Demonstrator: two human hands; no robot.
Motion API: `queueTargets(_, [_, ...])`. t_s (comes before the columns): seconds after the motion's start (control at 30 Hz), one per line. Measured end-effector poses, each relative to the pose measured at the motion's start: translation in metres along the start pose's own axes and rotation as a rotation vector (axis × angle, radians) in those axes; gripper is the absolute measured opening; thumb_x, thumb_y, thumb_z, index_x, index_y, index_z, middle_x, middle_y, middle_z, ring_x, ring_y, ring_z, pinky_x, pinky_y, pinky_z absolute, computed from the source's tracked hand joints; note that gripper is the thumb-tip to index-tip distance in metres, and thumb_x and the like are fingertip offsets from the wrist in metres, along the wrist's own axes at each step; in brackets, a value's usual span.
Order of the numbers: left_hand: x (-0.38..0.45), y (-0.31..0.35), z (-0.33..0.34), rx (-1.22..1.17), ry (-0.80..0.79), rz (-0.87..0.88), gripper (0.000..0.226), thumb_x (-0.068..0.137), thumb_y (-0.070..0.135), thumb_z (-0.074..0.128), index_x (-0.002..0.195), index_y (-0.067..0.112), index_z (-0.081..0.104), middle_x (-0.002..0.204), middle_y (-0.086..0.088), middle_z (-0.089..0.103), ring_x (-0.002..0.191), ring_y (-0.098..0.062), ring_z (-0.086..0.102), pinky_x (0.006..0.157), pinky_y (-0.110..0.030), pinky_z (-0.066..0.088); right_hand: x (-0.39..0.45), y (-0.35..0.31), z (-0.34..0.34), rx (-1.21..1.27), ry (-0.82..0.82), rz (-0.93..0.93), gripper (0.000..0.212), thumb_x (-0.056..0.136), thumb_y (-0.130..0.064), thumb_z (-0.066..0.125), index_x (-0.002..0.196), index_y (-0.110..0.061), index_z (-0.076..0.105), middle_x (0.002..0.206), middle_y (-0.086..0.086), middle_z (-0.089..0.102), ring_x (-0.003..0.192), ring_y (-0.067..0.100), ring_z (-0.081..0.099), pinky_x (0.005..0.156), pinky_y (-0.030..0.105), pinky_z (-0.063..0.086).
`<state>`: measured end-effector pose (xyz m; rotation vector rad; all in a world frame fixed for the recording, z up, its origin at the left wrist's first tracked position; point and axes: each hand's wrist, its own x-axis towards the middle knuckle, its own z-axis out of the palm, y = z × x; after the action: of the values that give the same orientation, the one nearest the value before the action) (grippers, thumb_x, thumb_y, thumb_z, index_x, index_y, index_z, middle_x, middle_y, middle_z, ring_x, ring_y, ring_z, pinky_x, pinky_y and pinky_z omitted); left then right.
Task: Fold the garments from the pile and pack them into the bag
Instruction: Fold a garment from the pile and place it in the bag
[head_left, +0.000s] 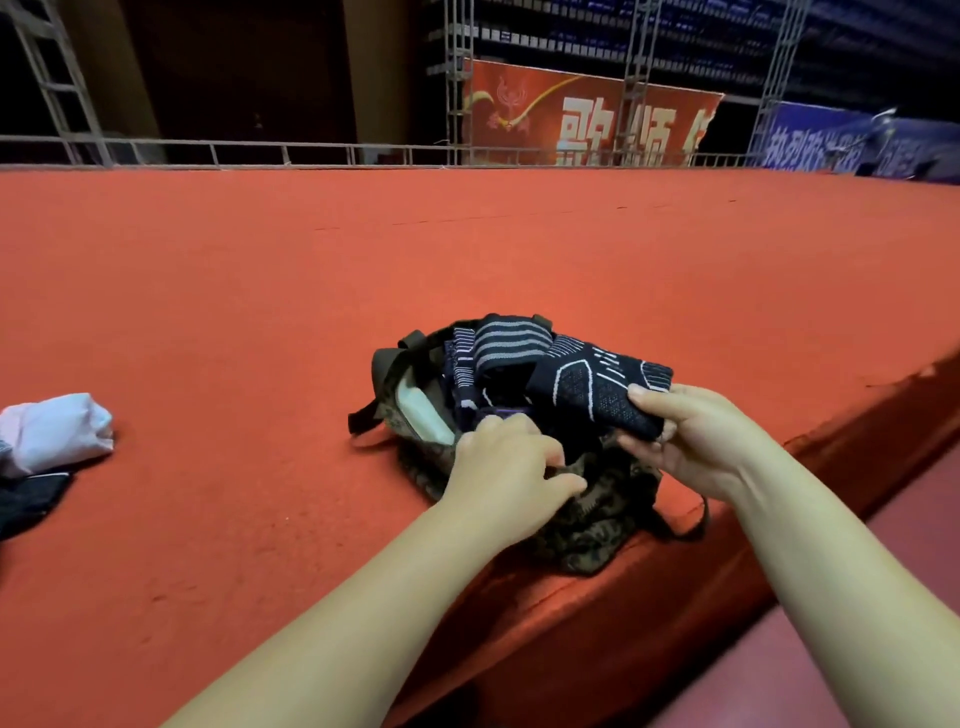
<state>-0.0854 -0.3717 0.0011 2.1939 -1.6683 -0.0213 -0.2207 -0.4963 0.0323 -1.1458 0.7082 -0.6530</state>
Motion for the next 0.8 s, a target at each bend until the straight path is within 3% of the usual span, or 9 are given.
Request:
queueTargets(0.1, [-0.01, -0.007, 0.005, -0.053, 0.018, 0.292, 0.027, 0.088, 0.045, 0.055, 0.087, 0.019, 0.064, 0.089, 0.003, 0.063, 0.09, -0.02, 0.054, 0.08, -0.034, 0.041, 0.005, -0.006, -0.003, 0.021, -0.095, 0.006, 0.013, 0.09, -0.002, 0.053, 0.092, -0.011, 0.062, 0.076, 0.003, 0.071, 0.064, 0.011, 0.069, 0.054, 0.024, 0.057])
queueTargets(0.17, [-0.019, -0.013, 0.005, -0.061, -0.042, 0.348, 0.026, 0.091, 0.043, 0.053, 0.09, 0.018, 0.061, 0.087, 0.002, 0.064, 0.087, -0.019, 0.056, 0.075, -0.033, 0.041, 0.011, -0.008, 0.0, -0.014, -0.165, -0.003, 0.015, 0.09, -0.003, 0.052, 0.095, -0.012, 0.063, 0.082, 0.003, 0.071, 0.069, 0.012, 0.07, 0.059, 0.027, 0.059])
queueTargets(0.23, [-0.024, -0.015, 0.005, -0.062, -0.054, 0.247, 0.028, 0.09, 0.049, 0.051, 0.093, 0.023, 0.06, 0.088, 0.004, 0.064, 0.089, -0.017, 0.057, 0.074, -0.031, 0.041, 0.016, -0.006, 0.008, -0.116, -0.252, -0.004, 0.018, 0.092, -0.006, 0.051, 0.101, -0.015, 0.063, 0.088, 0.003, 0.072, 0.076, 0.016, 0.07, 0.071, 0.032, 0.06])
queueTargets(0.33, [-0.015, -0.002, 0.007, -0.034, -0.123, -0.001, 0.049, 0.081, 0.069, 0.044, 0.09, 0.024, 0.057, 0.091, 0.007, 0.063, 0.09, -0.018, 0.059, 0.076, -0.033, 0.046, 0.026, 0.005, 0.018, -0.247, -0.353, 0.002, 0.022, 0.096, -0.01, 0.047, 0.113, -0.015, 0.06, 0.102, 0.008, 0.069, 0.091, 0.024, 0.066, 0.087, 0.041, 0.055])
queueTargets(0.47, [-0.002, 0.017, 0.012, 0.05, -0.166, 0.079, 0.033, 0.095, 0.049, 0.041, 0.076, 0.023, 0.048, 0.095, -0.001, 0.063, 0.098, -0.025, 0.057, 0.071, -0.033, 0.038, 0.034, 0.013, 0.022, -0.362, -0.423, 0.027, 0.02, 0.099, -0.011, 0.043, 0.111, -0.013, 0.059, 0.102, 0.007, 0.069, 0.089, 0.02, 0.067, 0.077, 0.032, 0.058])
queueTargets(0.57, [-0.003, 0.012, 0.012, -0.09, -0.141, 0.277, 0.037, 0.098, 0.04, 0.04, 0.066, 0.022, 0.039, 0.078, 0.004, 0.05, 0.085, -0.022, 0.054, 0.073, -0.037, 0.042, 0.041, 0.009, 0.025, -0.483, -0.435, 0.045, 0.02, 0.099, -0.012, 0.043, 0.11, -0.01, 0.06, 0.103, 0.008, 0.07, 0.088, 0.018, 0.067, 0.081, 0.029, 0.056])
queueTargets(0.7, [-0.014, 0.005, 0.003, -0.209, -0.086, 0.537, 0.037, 0.094, 0.041, 0.038, 0.07, 0.015, 0.048, 0.077, 0.008, 0.047, 0.075, -0.01, 0.042, 0.078, -0.033, 0.041, 0.047, -0.001, 0.031, -0.692, -0.434, 0.062, 0.028, 0.1, -0.018, 0.045, 0.123, -0.005, 0.054, 0.121, 0.016, 0.064, 0.101, 0.024, 0.063, 0.088, 0.037, 0.052])
queueTargets(0.8, [-0.025, 0.005, -0.008, -0.265, -0.191, 0.493, 0.027, 0.095, 0.036, 0.048, 0.086, 0.014, 0.061, 0.105, 0.007, 0.054, 0.099, -0.01, 0.046, 0.094, -0.026, 0.035, 0.048, -0.006, 0.037, -0.76, -0.48, 0.079, 0.026, 0.101, -0.019, 0.043, 0.123, -0.009, 0.052, 0.113, 0.01, 0.066, 0.096, 0.024, 0.066, 0.08, 0.034, 0.058])
